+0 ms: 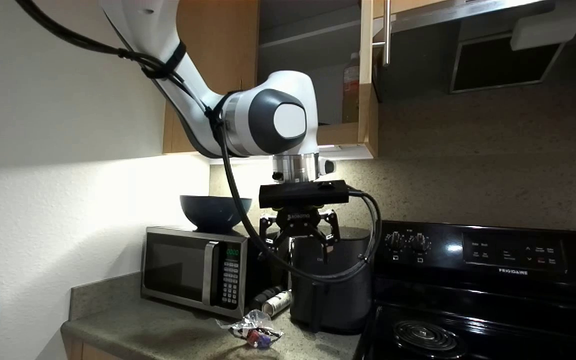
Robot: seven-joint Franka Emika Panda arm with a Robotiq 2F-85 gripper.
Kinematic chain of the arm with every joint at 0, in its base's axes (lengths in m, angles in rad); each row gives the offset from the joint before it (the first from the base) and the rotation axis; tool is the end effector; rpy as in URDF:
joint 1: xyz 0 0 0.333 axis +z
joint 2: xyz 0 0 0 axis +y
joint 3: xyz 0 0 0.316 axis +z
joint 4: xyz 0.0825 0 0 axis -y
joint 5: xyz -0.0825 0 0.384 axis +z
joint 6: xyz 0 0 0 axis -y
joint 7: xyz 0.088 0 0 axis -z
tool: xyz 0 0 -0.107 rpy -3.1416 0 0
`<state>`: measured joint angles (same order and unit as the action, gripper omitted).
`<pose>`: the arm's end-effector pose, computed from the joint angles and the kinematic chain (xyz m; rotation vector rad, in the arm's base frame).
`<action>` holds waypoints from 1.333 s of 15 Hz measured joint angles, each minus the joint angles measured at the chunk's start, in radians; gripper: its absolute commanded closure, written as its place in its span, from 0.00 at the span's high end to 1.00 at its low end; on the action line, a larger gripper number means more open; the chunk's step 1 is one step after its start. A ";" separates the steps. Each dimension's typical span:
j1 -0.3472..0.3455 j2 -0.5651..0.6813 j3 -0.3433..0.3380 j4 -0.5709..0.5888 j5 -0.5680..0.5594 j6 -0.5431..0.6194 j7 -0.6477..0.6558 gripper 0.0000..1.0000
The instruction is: Pick up the plastic from the counter and put it in the cabinet
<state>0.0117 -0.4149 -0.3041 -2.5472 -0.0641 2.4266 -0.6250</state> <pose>0.4153 -0.1272 0.4358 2.9993 0.5809 0.4351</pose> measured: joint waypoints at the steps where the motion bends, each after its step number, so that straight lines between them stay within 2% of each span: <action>1: 0.009 0.015 0.022 0.017 0.000 -0.003 0.000 1.00; 5: 0.047 0.068 0.086 0.087 0.000 -0.038 0.000 1.00; 11: 0.046 0.082 0.093 0.101 0.008 -0.051 0.004 1.00; 13: 0.039 0.090 0.112 0.105 0.013 -0.094 0.093 1.00; 17: 0.028 0.152 0.203 0.108 -0.002 -0.101 0.386 1.00; 20: 0.027 0.176 0.232 0.114 -0.007 -0.100 0.460 1.00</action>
<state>0.0390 -0.2385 -0.0721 -2.4328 -0.0707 2.3264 -0.1645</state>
